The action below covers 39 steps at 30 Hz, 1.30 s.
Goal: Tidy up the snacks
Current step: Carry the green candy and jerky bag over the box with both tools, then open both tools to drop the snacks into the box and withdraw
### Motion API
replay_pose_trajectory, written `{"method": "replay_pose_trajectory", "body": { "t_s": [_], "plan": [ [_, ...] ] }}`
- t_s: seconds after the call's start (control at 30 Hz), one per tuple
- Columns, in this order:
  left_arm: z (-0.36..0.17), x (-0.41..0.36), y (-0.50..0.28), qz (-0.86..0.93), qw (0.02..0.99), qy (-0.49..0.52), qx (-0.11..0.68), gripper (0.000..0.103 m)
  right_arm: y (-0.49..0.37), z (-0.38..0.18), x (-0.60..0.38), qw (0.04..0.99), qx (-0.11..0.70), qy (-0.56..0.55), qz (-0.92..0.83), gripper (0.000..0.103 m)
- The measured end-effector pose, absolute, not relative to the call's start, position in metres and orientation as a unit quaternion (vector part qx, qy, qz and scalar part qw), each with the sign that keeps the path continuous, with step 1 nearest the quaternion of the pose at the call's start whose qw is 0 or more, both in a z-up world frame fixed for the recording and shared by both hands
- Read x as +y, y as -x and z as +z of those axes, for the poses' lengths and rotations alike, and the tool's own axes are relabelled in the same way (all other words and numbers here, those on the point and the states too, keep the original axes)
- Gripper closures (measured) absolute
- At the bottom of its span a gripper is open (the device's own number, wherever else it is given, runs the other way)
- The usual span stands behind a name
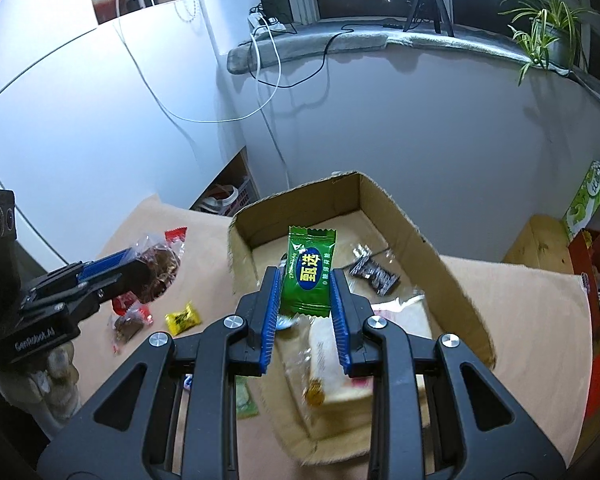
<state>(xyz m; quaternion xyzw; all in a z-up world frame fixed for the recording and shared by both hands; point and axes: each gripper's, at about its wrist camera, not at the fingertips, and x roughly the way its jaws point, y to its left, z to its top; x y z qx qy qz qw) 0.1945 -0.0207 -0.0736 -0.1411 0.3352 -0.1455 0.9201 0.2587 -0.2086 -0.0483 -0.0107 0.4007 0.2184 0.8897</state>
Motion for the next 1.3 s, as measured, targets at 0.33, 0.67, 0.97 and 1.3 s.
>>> {"method": "replay_pose_trajectory", "body": {
  "t_s": [0.33, 0.67, 0.97, 1.3],
  "plan": [
    [-0.083, -0.046, -0.240, -0.155, 0.914, 0.132, 0.351, 0.071, -0.314, -0.069, -0.221, 0.886, 0.421, -0.010, 0.196, 0.077],
    [-0.107, -0.061, -0.267, -0.154, 0.904, 0.128, 0.378, 0.071, -0.339, -0.096, -0.219, 0.875, 0.443, -0.007, 0.194, 0.077],
    [-0.107, -0.065, -0.274, -0.152, 0.906, 0.121, 0.376, 0.071, -0.344, -0.101, -0.218, 0.876, 0.444, -0.001, 0.189, 0.076],
    [-0.102, -0.068, -0.270, -0.155, 0.907, 0.118, 0.372, 0.070, -0.337, -0.092, -0.224, 0.880, 0.437, -0.005, 0.184, 0.074]
  ]
}}
